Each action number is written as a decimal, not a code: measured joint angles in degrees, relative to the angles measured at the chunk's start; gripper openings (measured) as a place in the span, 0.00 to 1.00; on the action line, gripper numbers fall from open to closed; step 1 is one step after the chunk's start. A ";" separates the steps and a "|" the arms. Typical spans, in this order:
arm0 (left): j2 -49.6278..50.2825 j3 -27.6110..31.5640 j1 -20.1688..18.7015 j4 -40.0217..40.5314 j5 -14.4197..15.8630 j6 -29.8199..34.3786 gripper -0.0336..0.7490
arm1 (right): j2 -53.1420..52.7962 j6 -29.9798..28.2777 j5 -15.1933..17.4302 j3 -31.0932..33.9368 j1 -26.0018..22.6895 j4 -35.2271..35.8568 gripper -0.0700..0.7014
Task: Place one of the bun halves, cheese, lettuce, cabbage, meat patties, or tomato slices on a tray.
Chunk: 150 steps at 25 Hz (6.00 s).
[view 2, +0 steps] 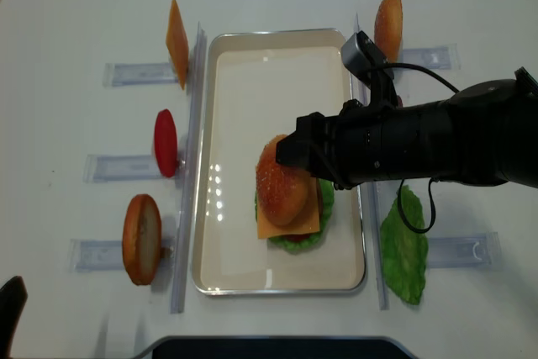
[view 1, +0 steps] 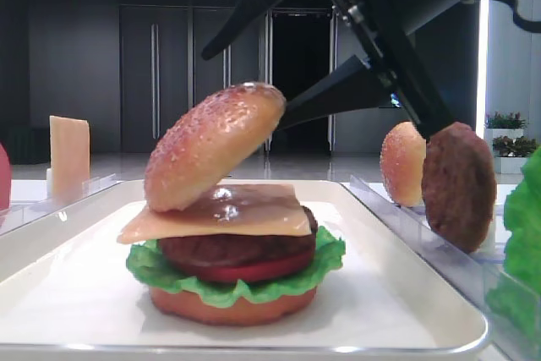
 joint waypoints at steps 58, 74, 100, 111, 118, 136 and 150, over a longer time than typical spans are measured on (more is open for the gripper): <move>0.00 0.00 0.00 0.00 0.00 0.00 0.62 | -9.78 49.46 -3.90 -8.52 0.00 -59.82 0.77; 0.00 0.00 0.00 0.00 0.00 0.00 0.62 | -12.96 71.87 12.04 -18.25 -2.20 -90.36 0.77; 0.00 0.00 0.00 0.00 0.00 0.00 0.62 | -13.75 61.90 25.92 -18.33 -34.32 -91.64 0.77; 0.00 0.00 0.00 0.00 0.00 0.00 0.62 | -13.75 56.83 27.10 -18.33 -40.44 -91.76 0.77; 0.00 0.00 0.00 0.00 0.00 0.00 0.62 | -13.75 56.70 30.60 -18.33 -40.60 -95.93 0.77; 0.00 0.00 0.00 0.00 0.00 0.57 0.62 | -18.78 56.70 34.01 -15.08 -40.80 -97.33 0.77; 0.00 0.00 0.00 0.00 0.00 0.66 0.62 | -46.96 56.76 31.01 -0.83 -40.80 -96.22 0.77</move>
